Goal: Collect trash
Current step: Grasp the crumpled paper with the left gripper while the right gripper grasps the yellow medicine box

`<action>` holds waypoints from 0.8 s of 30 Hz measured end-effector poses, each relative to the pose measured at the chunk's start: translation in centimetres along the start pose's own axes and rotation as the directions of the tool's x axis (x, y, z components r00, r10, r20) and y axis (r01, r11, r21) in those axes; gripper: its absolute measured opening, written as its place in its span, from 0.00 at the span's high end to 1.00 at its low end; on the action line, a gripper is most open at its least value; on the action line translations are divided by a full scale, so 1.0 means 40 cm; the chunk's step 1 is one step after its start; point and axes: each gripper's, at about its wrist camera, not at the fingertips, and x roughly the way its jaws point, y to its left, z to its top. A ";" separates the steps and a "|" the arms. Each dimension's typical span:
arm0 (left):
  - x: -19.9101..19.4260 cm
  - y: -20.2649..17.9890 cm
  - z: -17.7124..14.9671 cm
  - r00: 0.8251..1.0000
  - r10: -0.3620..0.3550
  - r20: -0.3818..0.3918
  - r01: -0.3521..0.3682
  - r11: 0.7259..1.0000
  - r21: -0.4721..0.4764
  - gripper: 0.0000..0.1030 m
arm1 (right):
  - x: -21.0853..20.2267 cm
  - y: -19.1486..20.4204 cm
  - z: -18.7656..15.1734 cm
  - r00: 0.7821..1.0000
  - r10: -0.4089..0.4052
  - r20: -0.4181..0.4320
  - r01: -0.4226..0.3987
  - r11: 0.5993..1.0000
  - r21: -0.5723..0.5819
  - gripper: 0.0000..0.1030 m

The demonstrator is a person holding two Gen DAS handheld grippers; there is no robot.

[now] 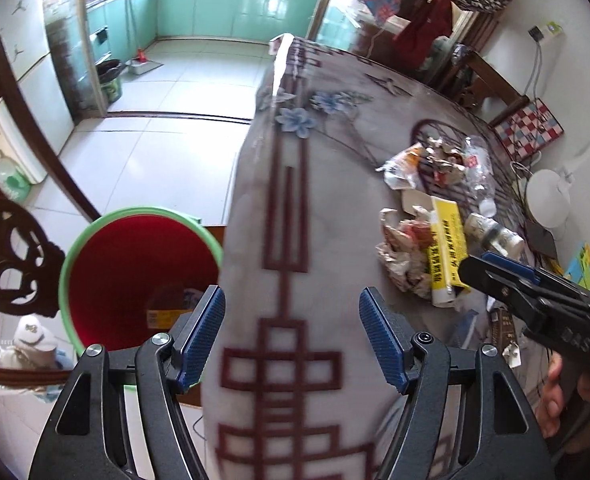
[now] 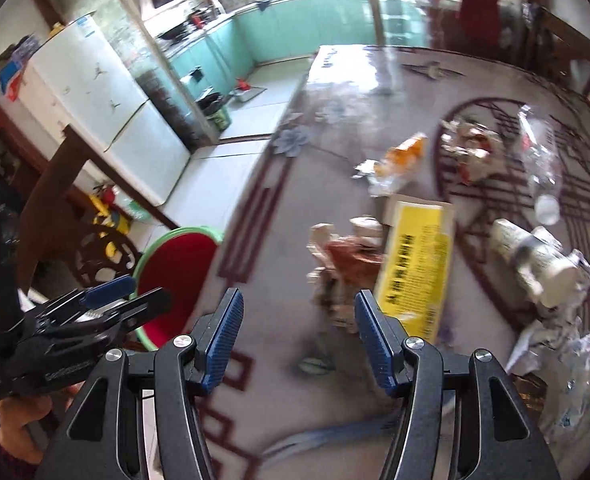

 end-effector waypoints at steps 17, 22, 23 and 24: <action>0.011 -0.045 -0.021 0.999 -0.006 -0.038 0.006 1.000 0.014 0.32 | 0.161 -0.135 0.015 0.988 -0.100 -0.117 0.116 0.984 0.137 0.45; 0.014 -0.059 -0.011 1.000 -0.009 -0.029 0.010 1.000 0.023 0.32 | 0.169 -0.151 0.010 0.989 -0.100 -0.107 0.114 0.984 0.137 0.61; 0.016 -0.064 -0.009 1.000 -0.009 -0.028 0.010 1.000 0.025 0.32 | 0.162 -0.152 0.011 0.990 -0.100 -0.104 0.113 0.985 0.132 0.61; 0.020 -0.069 -0.006 1.000 -0.011 -0.029 0.011 1.000 0.024 0.32 | 0.154 -0.152 0.013 0.990 -0.101 -0.097 0.112 0.986 0.124 0.61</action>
